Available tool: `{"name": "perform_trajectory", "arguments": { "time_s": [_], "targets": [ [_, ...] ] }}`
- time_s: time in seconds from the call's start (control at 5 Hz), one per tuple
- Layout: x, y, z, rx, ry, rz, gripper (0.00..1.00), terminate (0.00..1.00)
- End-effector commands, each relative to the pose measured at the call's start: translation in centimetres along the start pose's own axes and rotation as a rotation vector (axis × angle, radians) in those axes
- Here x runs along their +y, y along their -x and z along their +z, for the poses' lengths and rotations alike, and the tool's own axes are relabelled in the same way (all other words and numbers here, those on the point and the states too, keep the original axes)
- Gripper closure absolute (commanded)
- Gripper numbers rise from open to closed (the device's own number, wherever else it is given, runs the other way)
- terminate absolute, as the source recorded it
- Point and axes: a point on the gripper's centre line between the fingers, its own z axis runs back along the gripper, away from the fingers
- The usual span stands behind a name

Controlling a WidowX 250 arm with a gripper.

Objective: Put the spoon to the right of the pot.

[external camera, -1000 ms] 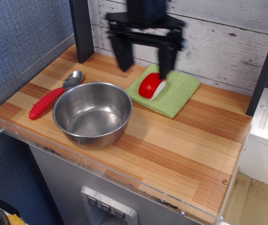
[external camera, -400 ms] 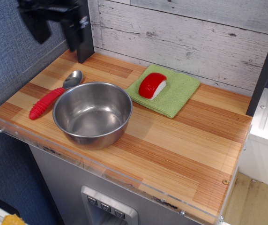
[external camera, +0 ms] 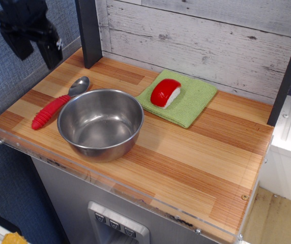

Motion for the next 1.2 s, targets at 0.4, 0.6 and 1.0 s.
{"name": "perform_trajectory", "arguments": {
  "time_s": [0.4,0.6,1.0],
  "targets": [
    [1.4,1.6,-2.6,0.106,-0.008,0.010,0.00,0.00],
    [0.8,1.9,-3.2,0.134,-0.014,0.009,0.00,0.00],
    [-1.9,4.0,-5.7,0.224,0.000,0.025,0.00,0.00]
  ]
}}
